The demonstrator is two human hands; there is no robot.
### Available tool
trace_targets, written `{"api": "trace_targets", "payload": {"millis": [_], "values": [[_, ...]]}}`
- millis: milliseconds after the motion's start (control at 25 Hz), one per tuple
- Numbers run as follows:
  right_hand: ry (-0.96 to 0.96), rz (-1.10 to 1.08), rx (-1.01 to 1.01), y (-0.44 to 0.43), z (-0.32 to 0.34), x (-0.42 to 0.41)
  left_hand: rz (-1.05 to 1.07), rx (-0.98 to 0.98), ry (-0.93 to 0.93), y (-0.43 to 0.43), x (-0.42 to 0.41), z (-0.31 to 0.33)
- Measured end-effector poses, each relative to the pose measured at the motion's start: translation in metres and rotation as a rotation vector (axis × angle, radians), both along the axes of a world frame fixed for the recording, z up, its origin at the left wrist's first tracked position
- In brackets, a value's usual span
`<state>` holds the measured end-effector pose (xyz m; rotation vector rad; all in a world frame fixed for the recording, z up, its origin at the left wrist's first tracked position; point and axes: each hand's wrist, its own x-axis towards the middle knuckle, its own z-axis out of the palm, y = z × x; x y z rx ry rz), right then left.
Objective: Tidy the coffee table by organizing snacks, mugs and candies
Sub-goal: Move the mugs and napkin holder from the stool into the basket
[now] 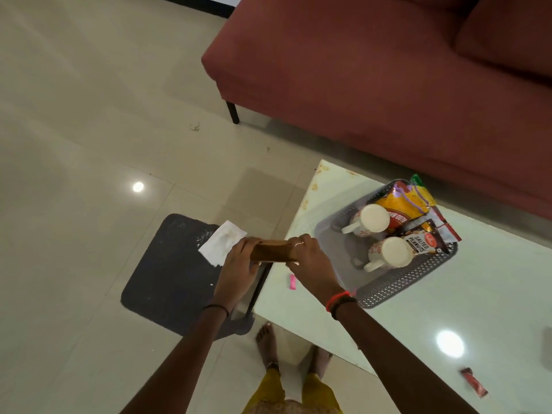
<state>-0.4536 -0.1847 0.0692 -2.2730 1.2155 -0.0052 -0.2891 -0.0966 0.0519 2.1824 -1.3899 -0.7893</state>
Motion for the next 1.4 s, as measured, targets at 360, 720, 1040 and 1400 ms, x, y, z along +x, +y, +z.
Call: {"api": "trace_targets", "payload": {"millis": [360,720,1040,1400], "values": [[0.096,-0.451,0.058,-0.018,0.0,-0.105,-0.809,-0.041,-0.2,-0.147,-0.078,0.01],[0.178,-0.587,0.153,-0.027,-0.048,-0.142,-1.005,0.064,-0.271,-0.18,-0.131,-0.045],[0.286,-0.469,0.13,-0.035,-0.077,-0.133,-0.975,0.065,-0.292,-0.177,-0.121,-0.076],[0.235,-0.55,0.272,-0.043,-0.07,-0.135,-0.935,0.067,-0.26,-0.174,-0.111,-0.076]]}}
